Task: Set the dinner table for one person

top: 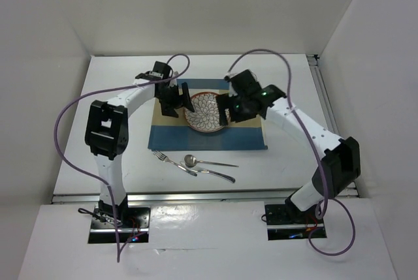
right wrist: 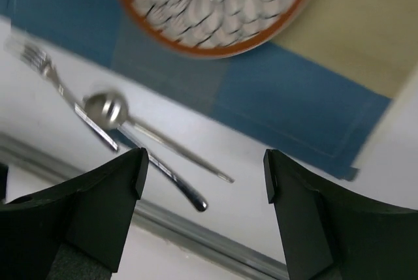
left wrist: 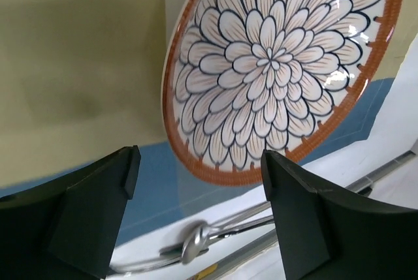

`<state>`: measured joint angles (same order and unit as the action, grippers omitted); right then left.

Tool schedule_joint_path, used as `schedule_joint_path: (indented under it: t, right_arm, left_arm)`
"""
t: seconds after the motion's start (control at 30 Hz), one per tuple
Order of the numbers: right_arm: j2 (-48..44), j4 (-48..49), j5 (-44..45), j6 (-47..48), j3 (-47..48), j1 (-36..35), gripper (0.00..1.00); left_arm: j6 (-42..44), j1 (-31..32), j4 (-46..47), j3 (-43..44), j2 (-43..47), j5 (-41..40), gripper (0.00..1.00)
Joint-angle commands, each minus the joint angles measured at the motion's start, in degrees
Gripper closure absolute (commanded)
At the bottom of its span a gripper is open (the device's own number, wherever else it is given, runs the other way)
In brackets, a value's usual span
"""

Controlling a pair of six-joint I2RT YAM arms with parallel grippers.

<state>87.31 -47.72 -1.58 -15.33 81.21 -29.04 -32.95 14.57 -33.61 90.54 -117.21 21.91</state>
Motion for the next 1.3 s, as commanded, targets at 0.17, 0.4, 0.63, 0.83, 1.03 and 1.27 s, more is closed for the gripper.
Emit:
schedule_joint_path:
  t: [0.17, 0.4, 0.63, 0.83, 1.03, 1.27]
  right_arm:
    - [1.98, 8.60, 6.84, 6.98, -10.98, -17.26, 0.29]
    - [5.76, 16.08, 6.86, 10.67, -15.55, -24.49, 0.29]
    - [11.21, 20.04, 5.01, 12.34, -16.69, -25.71, 0.46]
    - [11.92, 22.76, 2.73, 13.49, -18.63, -25.72, 0.46]
    - [13.23, 23.38, 1.67, 13.49, -19.86, -25.72, 0.45]
    - [15.70, 24.52, 1.67, 14.62, -20.39, -25.72, 0.45]
  left_arm:
    - [2.72, -2.78, -9.81, 3.86, 17.17, -14.07, 0.07]
    - [0.00, -9.20, -10.42, 2.80, 25.88, -18.91, 0.09]
    - [-2.82, -10.61, -8.59, -5.54, 30.99, -18.40, 0.09]
    - [-3.35, -11.23, -9.20, -6.43, 31.60, -17.17, 0.10]
    - [-3.35, -11.23, -9.20, -5.29, 31.60, -17.17, 0.10]
    - [-3.35, -11.23, -9.20, -5.82, 31.60, -17.17, 0.10]
